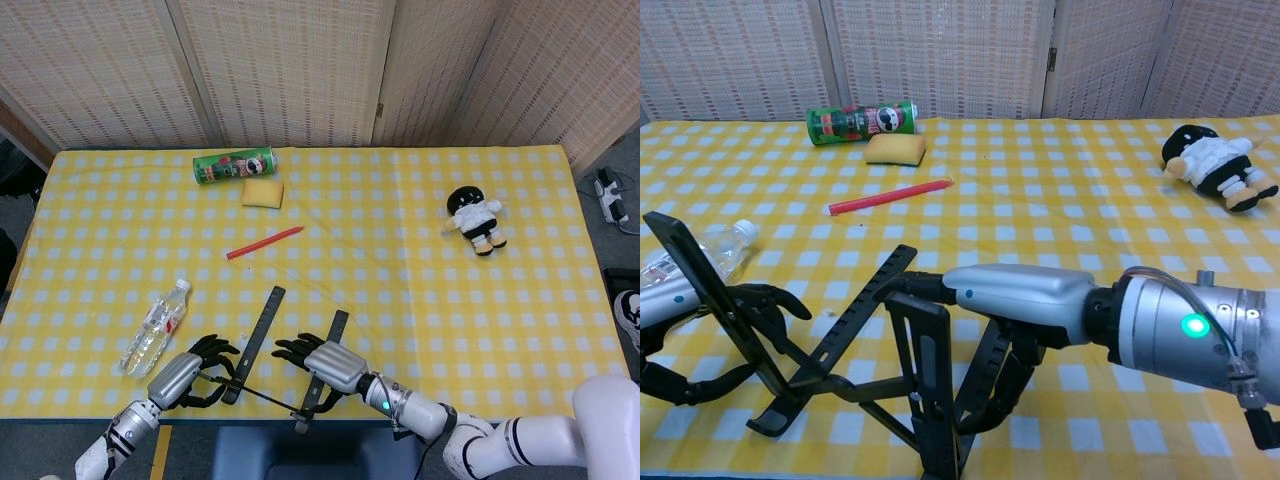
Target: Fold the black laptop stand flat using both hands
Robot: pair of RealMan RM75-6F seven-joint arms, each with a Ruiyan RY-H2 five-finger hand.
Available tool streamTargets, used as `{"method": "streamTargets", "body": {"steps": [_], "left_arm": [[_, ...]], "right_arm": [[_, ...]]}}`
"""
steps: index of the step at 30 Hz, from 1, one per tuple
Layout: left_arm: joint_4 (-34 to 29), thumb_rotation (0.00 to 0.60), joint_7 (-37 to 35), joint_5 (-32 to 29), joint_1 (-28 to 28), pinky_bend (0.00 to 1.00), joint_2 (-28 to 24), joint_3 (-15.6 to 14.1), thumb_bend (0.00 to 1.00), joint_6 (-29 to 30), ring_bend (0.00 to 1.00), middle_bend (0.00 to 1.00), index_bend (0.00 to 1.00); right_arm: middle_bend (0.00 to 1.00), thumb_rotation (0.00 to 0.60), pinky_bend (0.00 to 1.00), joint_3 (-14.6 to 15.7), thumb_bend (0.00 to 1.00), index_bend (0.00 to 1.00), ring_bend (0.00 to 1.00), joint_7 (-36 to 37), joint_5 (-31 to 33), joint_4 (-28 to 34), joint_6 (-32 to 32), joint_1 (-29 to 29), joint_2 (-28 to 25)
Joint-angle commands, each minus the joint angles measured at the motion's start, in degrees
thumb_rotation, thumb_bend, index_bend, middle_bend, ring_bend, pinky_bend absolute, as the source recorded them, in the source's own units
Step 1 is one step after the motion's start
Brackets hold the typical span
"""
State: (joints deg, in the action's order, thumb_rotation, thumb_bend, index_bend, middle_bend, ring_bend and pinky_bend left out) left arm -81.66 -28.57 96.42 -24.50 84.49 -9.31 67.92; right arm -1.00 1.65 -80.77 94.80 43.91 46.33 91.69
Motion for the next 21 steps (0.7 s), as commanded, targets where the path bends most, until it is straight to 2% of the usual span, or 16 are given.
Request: {"method": "streamTargets", "body": {"steps": [1,5,21], "left_arm": [[0.0,0.6,0.01,-0.04,0.01,0.02,-0.02,0.02,0.5,0.0,0.14,0.26,0.46],[0.06,0.6,-0.03,-0.21,0.01,0.02,0.03,0.08,0.5,-0.13,0.14,0.26,0.46],[-0.21,0.6,0.57,-0.31,-0.32,0.02,0.43,0.27,0.5,-0.77,0.14,0.26,0.46]], "right_arm": [[0.01,0.589,0.0,-0.21,0.19,0.0,0.08,-0.02,0.01,0.01,0.19,-0.04,-0.34],[0.01,0.588,0.0,-0.76,0.19,0.0,0.08,0.87,0.45,-0.11,0.02,0.03,-0.4],[0.01,0.586,0.0,0.27,0.19,0.0,0.09,1.23,0.26,-0.79,-2.07,0.61,1.77]]}}
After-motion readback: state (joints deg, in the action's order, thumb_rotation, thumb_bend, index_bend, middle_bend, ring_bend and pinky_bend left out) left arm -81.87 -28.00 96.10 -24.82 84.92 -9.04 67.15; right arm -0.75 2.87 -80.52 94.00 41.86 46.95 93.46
